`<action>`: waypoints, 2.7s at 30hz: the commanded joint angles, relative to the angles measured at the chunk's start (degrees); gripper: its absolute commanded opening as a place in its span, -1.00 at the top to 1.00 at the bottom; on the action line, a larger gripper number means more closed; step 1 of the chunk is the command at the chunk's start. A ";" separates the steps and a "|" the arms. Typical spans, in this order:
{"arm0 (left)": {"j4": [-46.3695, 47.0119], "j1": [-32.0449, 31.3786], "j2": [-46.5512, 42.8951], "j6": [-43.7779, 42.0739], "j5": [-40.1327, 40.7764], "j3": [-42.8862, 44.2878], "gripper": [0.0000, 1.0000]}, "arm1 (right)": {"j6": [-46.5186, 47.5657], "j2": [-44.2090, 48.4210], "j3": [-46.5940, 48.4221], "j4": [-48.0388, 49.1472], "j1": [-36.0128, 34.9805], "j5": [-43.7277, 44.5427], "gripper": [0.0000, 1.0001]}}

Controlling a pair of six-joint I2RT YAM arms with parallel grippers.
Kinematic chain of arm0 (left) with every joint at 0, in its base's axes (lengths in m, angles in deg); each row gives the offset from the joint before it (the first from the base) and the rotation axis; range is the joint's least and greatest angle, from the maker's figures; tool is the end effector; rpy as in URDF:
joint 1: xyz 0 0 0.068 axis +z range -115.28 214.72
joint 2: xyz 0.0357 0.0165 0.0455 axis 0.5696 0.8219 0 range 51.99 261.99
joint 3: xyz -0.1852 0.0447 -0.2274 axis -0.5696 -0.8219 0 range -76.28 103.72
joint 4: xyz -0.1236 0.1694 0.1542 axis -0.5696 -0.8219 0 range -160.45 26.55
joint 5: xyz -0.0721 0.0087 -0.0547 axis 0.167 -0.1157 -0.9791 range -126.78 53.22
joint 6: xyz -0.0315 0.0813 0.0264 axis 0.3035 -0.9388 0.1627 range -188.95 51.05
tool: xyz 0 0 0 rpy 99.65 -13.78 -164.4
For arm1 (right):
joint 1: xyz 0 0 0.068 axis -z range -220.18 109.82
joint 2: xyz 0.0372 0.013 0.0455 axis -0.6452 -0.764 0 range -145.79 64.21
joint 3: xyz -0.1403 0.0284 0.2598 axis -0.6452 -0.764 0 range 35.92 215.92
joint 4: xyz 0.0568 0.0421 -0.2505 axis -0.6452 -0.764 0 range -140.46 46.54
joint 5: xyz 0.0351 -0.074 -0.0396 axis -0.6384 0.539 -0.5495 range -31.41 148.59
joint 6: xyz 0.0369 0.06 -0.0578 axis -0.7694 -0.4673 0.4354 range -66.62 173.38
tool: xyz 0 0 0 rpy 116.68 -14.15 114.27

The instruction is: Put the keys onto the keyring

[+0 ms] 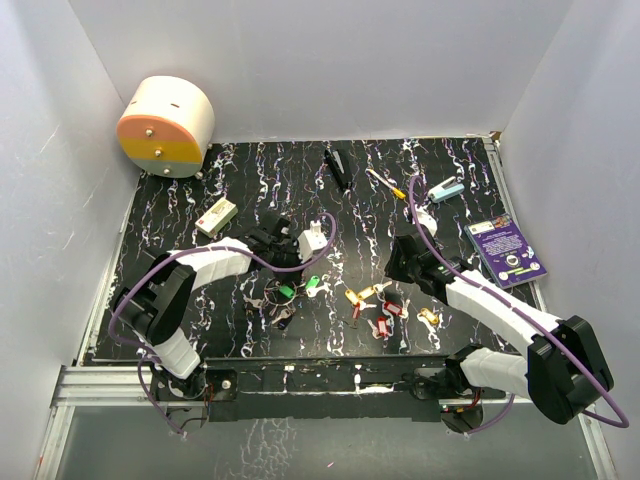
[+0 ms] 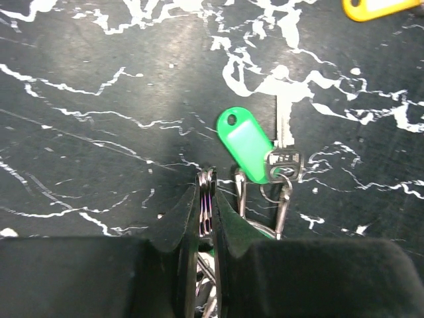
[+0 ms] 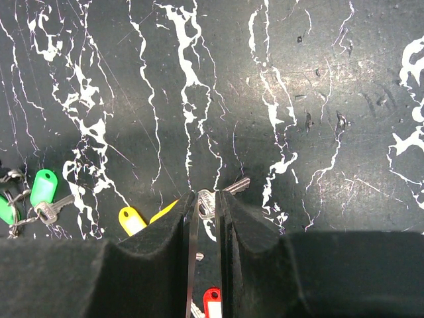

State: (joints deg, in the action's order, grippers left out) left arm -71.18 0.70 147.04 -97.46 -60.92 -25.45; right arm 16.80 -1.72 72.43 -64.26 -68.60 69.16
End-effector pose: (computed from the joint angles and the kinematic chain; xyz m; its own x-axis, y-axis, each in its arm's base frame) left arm 0.2742 -0.2253 0.1571 -0.2300 0.6809 -0.6953 0.9438 0.3303 0.0112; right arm 0.2207 0.1025 0.1910 -0.7600 0.2547 -0.5979 0.1098 0.9571 0.2681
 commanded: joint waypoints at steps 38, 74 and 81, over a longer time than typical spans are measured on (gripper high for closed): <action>3.09 4.62 -3.55 4.92 6.54 2.01 0.45 | -0.95 1.04 -0.76 3.60 0.14 0.28 0.52; -1.41 1.81 -2.42 6.28 8.87 2.72 0.46 | -1.14 2.55 -1.28 2.61 0.13 0.27 0.51; -2.58 1.77 -2.93 7.13 2.07 1.49 0.46 | -1.29 2.41 -1.21 2.60 0.12 0.26 0.51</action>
State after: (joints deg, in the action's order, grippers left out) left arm -71.53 2.67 146.49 -90.99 -53.16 -24.41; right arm 15.77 -0.72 71.58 -64.26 -68.60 68.76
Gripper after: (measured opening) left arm 0.271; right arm 0.244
